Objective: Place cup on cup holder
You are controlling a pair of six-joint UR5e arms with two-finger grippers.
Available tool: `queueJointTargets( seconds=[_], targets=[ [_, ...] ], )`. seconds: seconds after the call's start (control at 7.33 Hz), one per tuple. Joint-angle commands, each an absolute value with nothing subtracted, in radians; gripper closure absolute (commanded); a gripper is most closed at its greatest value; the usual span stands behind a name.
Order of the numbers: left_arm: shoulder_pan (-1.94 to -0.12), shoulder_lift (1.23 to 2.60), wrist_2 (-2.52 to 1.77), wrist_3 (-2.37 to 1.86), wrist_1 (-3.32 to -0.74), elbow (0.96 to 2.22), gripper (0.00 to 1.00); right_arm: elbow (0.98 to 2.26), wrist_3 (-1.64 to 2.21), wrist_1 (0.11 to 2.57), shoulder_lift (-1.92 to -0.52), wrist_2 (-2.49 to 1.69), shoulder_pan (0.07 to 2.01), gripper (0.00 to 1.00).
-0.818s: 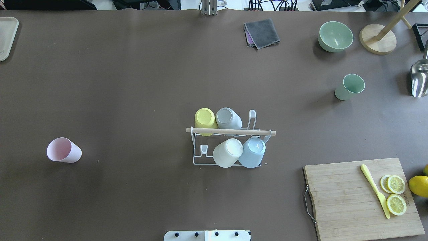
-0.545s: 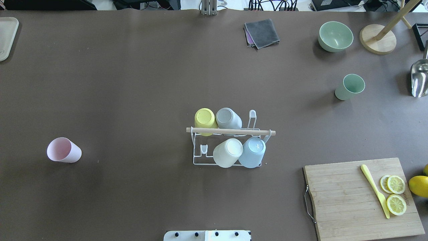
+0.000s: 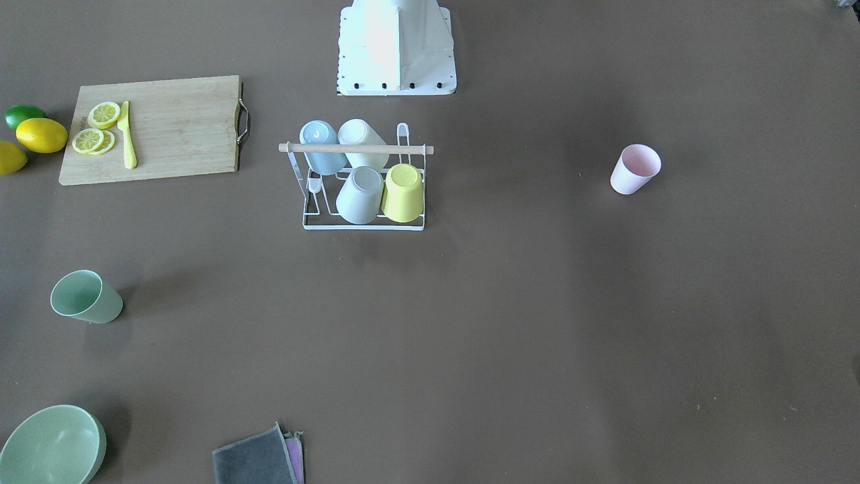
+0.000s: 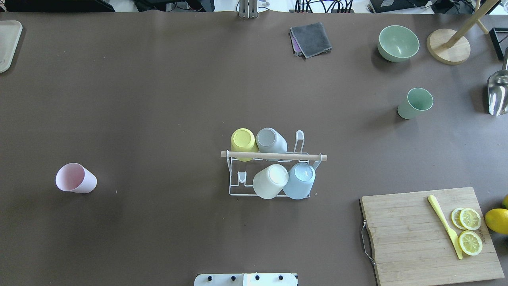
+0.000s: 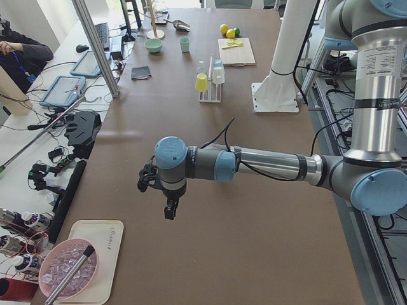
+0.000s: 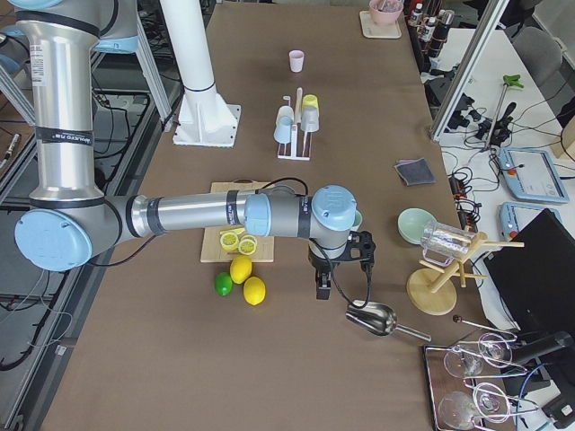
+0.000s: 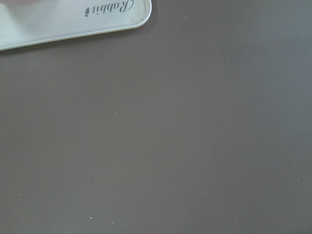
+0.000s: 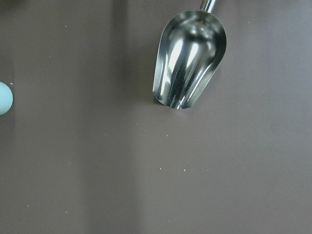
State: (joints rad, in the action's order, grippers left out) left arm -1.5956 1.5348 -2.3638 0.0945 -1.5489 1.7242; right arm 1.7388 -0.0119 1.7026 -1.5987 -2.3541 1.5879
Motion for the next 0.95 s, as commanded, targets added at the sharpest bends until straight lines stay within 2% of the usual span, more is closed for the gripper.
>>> queueJointTargets(
  seconds=[0.0,0.82],
  targets=[
    [-1.595,1.540,-2.362,0.101,-1.549,1.730,0.01,1.740,-0.009,1.703,-1.598,-2.350,1.588,0.00],
    [-1.591,1.539,-2.321,0.152,-1.545,1.813,0.01,1.764,-0.011,1.695,-1.585,-2.336,1.514,0.00]
  ],
)
